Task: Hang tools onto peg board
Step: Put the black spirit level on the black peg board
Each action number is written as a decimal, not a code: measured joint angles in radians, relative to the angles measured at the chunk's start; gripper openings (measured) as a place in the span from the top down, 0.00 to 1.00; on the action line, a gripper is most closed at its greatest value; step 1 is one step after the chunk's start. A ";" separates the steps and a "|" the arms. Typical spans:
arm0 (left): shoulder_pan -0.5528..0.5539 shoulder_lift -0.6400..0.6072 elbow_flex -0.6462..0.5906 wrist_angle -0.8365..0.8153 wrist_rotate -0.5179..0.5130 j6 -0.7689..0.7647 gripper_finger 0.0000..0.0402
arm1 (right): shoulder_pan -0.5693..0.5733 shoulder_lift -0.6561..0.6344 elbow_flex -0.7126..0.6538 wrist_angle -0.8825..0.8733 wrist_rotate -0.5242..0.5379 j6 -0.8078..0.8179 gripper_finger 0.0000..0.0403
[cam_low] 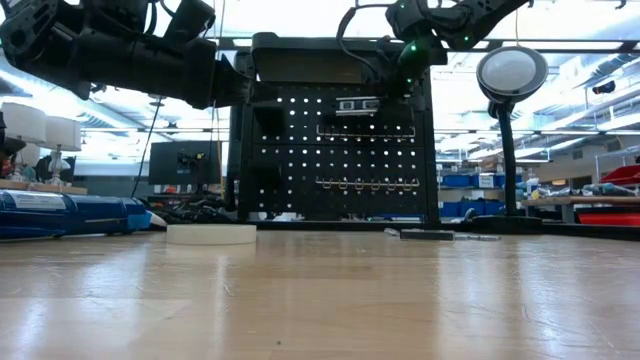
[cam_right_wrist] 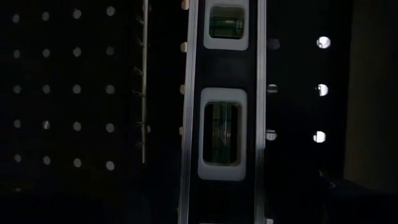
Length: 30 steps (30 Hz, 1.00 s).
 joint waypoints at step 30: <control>0.000 0.000 0.000 0.000 0.056 0.000 0.81 | 0.016 -0.001 0.000 -0.003 0.040 0.112 0.42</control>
